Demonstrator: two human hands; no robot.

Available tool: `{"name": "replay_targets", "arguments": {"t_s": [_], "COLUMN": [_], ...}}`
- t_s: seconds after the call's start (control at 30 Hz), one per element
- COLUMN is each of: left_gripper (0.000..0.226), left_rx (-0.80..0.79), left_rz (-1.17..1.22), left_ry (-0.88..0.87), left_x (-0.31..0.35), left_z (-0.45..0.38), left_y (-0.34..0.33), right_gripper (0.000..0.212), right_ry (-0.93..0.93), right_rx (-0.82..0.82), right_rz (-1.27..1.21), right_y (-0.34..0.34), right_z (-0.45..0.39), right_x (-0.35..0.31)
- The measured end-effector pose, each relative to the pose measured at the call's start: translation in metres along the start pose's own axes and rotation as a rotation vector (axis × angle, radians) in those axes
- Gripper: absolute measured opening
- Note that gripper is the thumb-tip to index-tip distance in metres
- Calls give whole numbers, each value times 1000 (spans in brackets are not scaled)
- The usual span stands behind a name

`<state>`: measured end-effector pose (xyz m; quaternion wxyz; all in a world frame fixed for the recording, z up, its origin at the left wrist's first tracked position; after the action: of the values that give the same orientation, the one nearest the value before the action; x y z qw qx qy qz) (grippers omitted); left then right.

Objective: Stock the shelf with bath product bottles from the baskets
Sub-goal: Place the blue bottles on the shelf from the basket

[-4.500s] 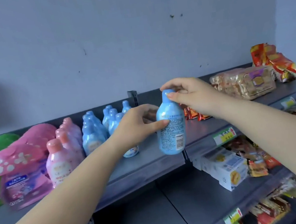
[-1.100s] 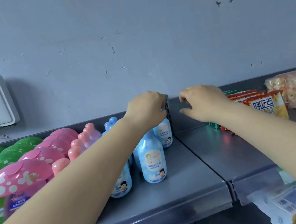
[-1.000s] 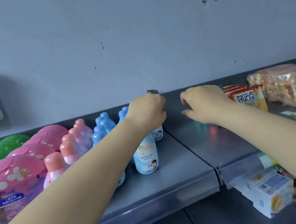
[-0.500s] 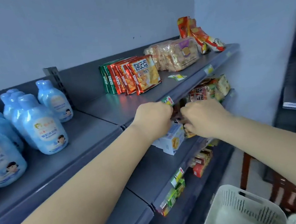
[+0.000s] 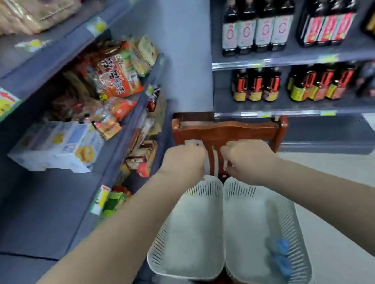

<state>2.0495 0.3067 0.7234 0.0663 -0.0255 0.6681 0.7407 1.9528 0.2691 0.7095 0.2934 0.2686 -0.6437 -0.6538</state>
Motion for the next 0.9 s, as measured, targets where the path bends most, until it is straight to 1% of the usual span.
{"name": "replay_targets", "arguments": {"t_s": [0.1, 0.23, 0.37, 0.47, 0.6, 0.73, 0.9], "left_gripper": [22, 28, 26, 28, 30, 34, 44], "left_rx": [-70, -234, -408, -526, -599, -660, -668], "left_rz": [106, 224, 358, 444, 518, 565, 697], "left_ry": [-52, -94, -109, -99, -86, -59, -25], "left_x": [43, 97, 141, 172, 207, 232, 255], "left_z": [-26, -49, -61, -70, -81, -94, -110], "left_y": [-34, -104, -185, -244, -318, -383, -443], "right_gripper": [26, 28, 29, 32, 28, 31, 39], "right_ry": [-101, -244, -385, -484, -592, -667, -664], "right_rx": [-76, -276, -487, -592, -675, -701, -737], "right_rz": [-51, -147, -260, -348, -398, -365, -258], "right_y": [-42, -120, -204, -261, -329, -383, -437], "right_z": [24, 63, 100, 121, 136, 134, 126], "right_x": [45, 93, 120, 129, 136, 137, 130]}}
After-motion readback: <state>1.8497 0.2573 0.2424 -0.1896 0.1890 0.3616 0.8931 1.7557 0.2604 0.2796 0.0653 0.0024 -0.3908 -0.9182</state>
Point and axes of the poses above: each hand's wrist, its own z-axis away from the middle knuckle, its own y-axis out of the back of the hand, x = y × z, the point moved 6 cm from there along -z, towards the middle knuckle, and after that the axes turned 1 degree about -y, right-handed, at the moved point
